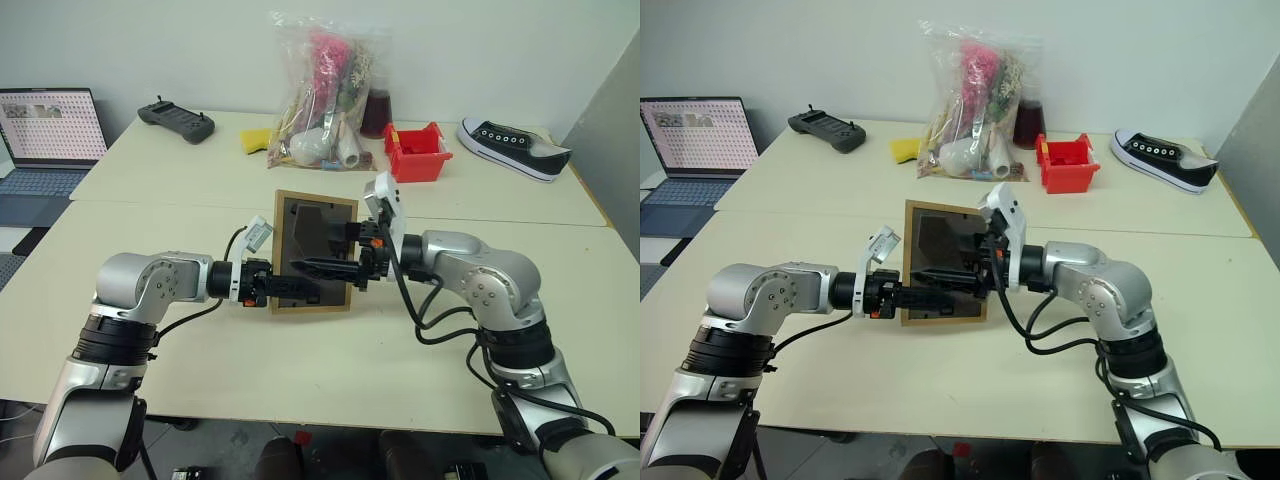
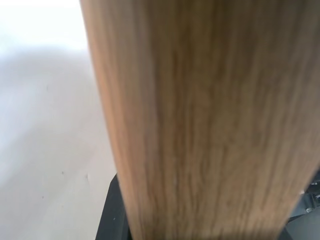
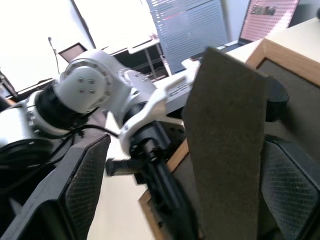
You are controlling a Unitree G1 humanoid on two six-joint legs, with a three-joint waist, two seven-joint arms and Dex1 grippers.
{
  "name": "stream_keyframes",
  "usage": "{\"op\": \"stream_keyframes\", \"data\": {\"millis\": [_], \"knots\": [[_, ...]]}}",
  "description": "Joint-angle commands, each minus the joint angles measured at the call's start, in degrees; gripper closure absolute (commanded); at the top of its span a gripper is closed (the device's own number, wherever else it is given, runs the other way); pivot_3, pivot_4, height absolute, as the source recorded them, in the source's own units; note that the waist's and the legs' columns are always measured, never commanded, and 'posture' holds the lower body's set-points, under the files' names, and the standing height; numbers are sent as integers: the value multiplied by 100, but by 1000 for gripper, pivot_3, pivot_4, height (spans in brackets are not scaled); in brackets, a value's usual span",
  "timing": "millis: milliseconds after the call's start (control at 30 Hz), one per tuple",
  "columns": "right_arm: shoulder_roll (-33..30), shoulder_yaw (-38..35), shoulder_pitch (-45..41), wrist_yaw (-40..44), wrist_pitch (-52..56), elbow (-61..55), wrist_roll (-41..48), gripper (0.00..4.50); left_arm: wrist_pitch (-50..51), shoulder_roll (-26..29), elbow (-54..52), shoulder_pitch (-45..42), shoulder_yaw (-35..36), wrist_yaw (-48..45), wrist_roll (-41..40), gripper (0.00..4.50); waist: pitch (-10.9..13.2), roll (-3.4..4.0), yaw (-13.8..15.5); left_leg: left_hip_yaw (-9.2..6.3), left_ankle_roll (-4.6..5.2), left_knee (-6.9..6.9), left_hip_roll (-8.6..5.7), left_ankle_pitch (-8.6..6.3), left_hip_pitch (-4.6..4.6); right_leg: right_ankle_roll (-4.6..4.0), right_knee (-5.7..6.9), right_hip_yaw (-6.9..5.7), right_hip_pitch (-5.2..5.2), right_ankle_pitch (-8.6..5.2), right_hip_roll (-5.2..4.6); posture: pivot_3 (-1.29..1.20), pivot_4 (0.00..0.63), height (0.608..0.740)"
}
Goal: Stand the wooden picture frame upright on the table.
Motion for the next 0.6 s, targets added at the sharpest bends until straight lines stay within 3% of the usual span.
{"op": "stream_keyframes", "data": {"millis": [33, 233, 333, 433, 533, 600], "knots": [[-240, -438, 121, 92, 407, -460, 663, 13, -49, 24, -215, -62, 179, -67, -111, 3636, 0, 0, -2, 0, 0, 0, 0, 0, 0, 0, 0, 0, 0, 0, 0, 0, 150, 740], [-1148, -664, 451, 129, 39, -555, 297, 13, 319, -6, -279, -14, 405, -65, -443, 3636, 0, -1, -3, -1, 1, -1, -1, 0, -1, 0, -2, 0, 0, 0, 1, 0, 150, 740], [-1780, -642, 777, 341, -907, -699, -385, 13, 757, -11, -309, -17, 567, -15, -742, 3636, 1, -2, -1, -4, 1, 1, -2, -1, -13, 0, -4, -2, -5, 0, 1, 0, 150, 740], [-2669, -187, 1501, 444, -5003, -257, -2908, 13, 1774, -249, -116, -190, 1016, 280, -1250, 3636, 2, -4, 7, -9, 2, 4, -5, -1, -22, 2, -8, -7, -11, -1, 0, 0, 150, 740], [-2920, 59, 1483, -828, -8443, 878, -4930, 13, 2390, -421, 483, -482, 1270, 734, -2077, 3636, 8, -14, -9, -14, 2, 7, -9, -1, -26, 10, -9, -11, -10, -5, -2, 0, 150, 740], [-2828, 80, 1221, -1610, -9749, 1529, -5750, 13, 2424, -341, 544, -468, 1113, 1037, -2659, 3636, 10, -17, -86, -13, 2, 15, -8, -1, -22, 11, 4, -6, -11, -4, -2, 0, 150, 740]]}}
